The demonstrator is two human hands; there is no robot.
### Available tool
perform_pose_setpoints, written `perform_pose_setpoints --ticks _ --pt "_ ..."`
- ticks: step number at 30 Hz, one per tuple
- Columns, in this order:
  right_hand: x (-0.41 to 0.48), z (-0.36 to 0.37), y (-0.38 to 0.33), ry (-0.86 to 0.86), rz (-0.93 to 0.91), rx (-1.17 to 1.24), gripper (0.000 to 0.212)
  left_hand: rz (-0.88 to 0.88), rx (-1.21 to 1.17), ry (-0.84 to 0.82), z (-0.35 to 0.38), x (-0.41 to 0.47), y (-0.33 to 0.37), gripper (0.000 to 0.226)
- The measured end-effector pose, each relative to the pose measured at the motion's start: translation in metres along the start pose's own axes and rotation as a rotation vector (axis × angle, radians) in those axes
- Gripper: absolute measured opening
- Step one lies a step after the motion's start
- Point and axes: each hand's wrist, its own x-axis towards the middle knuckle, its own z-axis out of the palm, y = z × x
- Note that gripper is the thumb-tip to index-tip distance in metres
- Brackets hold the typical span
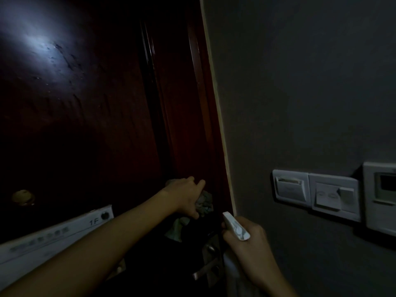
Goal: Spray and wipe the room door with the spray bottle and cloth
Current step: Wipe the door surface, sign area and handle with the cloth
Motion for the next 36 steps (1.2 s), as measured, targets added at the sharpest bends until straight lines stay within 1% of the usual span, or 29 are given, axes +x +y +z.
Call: perform_pose_setpoints --ticks 1,3,5,7,8,10,12,13,16,18,20,22,26,29,30,32,34,36 --pt "-0.002 0.0 -0.003 -0.001 -0.007 0.018 0.037 -0.013 0.01 -0.038 -0.003 -0.003 0.001 0.105" --pt "-0.006 -0.002 -0.009 -0.007 -0.024 0.043 0.029 -0.029 0.042 -0.136 -0.009 -0.009 0.002 0.109" --pt "-0.01 -0.004 -0.017 -0.006 -0.035 0.046 0.024 -0.001 0.096 -0.233 -0.01 -0.02 0.004 0.111" --pt "-0.013 -0.006 -0.024 -0.004 -0.039 0.045 0.023 0.055 0.148 -0.279 -0.002 -0.033 0.006 0.11" --pt "-0.014 -0.007 -0.027 -0.009 -0.036 0.045 0.023 0.071 0.15 -0.274 0.003 -0.039 0.005 0.108" --pt "-0.012 -0.009 -0.031 -0.013 -0.036 0.049 0.021 0.078 0.06 -0.198 0.002 -0.051 -0.001 0.099" --pt "-0.008 -0.009 -0.035 -0.014 -0.039 0.044 0.024 0.095 -0.08 -0.055 -0.013 -0.055 -0.008 0.084" --pt "-0.005 -0.008 -0.036 -0.013 -0.045 0.044 0.027 0.111 -0.108 0.029 -0.024 -0.052 -0.012 0.078" --pt "0.005 -0.005 -0.044 -0.006 -0.078 0.025 0.028 0.17 -0.004 0.292 -0.063 -0.03 -0.025 0.077" --pt "0.016 -0.004 -0.054 -0.008 -0.092 0.003 0.031 0.156 0.109 0.449 -0.093 -0.014 -0.04 0.079" --pt "0.03 -0.004 -0.066 0.0 -0.11 -0.007 0.04 0.087 0.177 0.583 -0.129 -0.002 -0.063 0.08" --pt "0.046 -0.007 -0.081 0.001 -0.144 -0.002 0.043 -0.004 0.195 0.692 -0.164 0.005 -0.09 0.081" --pt "0.079 -0.015 -0.115 -0.014 -0.22 0.02 0.028 -0.202 0.249 0.857 -0.219 0.018 -0.144 0.082" --pt "0.1 -0.02 -0.135 0.002 -0.283 0.022 0.03 -0.318 0.284 0.987 -0.255 0.028 -0.177 0.08" --pt "0.105 -0.022 -0.139 0.015 -0.301 0.021 0.031 -0.343 0.267 1.006 -0.264 0.031 -0.183 0.078" --pt "0.112 -0.027 -0.142 0.039 -0.324 0.039 0.033 -0.332 0.236 0.973 -0.27 0.04 -0.183 0.075" --pt "0.112 -0.032 -0.138 0.059 -0.329 0.066 0.035 -0.258 0.343 0.886 -0.255 0.05 -0.17 0.073" --pt "0.107 -0.036 -0.128 0.07 -0.308 0.066 0.042 -0.171 0.463 0.788 -0.223 0.054 -0.145 0.073"
